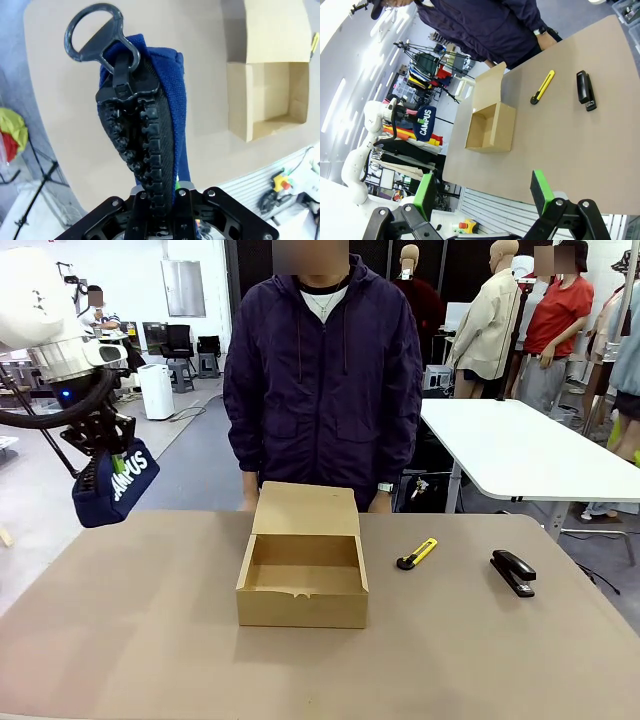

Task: Pack the items into the box.
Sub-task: Pick up the item indicated by the person and place it inside the Mailer Box.

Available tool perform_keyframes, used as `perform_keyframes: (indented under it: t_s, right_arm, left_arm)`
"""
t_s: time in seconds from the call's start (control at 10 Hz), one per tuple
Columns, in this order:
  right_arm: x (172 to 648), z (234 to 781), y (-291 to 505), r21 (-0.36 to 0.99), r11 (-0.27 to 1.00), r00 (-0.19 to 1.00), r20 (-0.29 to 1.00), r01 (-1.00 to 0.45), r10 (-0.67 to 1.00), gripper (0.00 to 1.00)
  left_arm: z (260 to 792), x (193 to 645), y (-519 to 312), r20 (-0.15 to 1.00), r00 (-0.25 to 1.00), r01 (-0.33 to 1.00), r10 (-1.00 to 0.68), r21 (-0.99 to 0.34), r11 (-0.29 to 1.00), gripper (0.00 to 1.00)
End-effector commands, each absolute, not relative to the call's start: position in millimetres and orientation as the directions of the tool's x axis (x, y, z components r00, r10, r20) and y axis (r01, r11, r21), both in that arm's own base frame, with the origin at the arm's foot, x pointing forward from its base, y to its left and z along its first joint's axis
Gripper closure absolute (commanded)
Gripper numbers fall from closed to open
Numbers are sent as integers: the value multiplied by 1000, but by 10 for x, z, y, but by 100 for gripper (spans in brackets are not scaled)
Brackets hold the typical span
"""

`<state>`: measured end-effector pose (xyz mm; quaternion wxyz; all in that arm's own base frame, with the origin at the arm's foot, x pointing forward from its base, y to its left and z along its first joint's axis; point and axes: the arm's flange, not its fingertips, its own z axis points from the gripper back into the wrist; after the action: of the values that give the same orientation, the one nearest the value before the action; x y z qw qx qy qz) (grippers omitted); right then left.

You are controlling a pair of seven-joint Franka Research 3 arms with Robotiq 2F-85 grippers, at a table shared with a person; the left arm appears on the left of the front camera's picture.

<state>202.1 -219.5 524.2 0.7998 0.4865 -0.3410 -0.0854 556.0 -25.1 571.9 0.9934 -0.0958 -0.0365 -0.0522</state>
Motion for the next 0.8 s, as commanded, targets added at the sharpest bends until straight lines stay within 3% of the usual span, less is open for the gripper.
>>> perform_keyframes:
  t_s: [0.0, 0.1, 0.3, 0.5, 0.7]
  right_arm:
    - [2049, 5276, -2191, 832, 504, 735, 489, -232, -470, 0]
    - [2049, 5276, -2191, 832, 504, 735, 489, -232, -470, 0]
    - [2049, 5276, -2191, 832, 504, 735, 489, -232, -470, 0]
    - [2049, 5276, -2191, 832, 504, 735, 489, -232, -470, 0]
    - [2049, 5276, -2191, 832, 504, 735, 489, -232, -470, 0]
  left_arm:
    - [5811, 5716, -558, 298, 897, 380, -326, -143, 914, 100]
    - [5936, 5772, -972, 364, 801, 529, -475, -59, 847, 100]
    - [5986, 5877, -1970, 321, 525, 803, -788, 120, 583, 100]
    - [5934, 5926, -2785, 243, 241, 941, -940, 178, 287, 100]
    - [5686, 5834, -3180, 177, 2, 991, -984, 132, 26, 100]
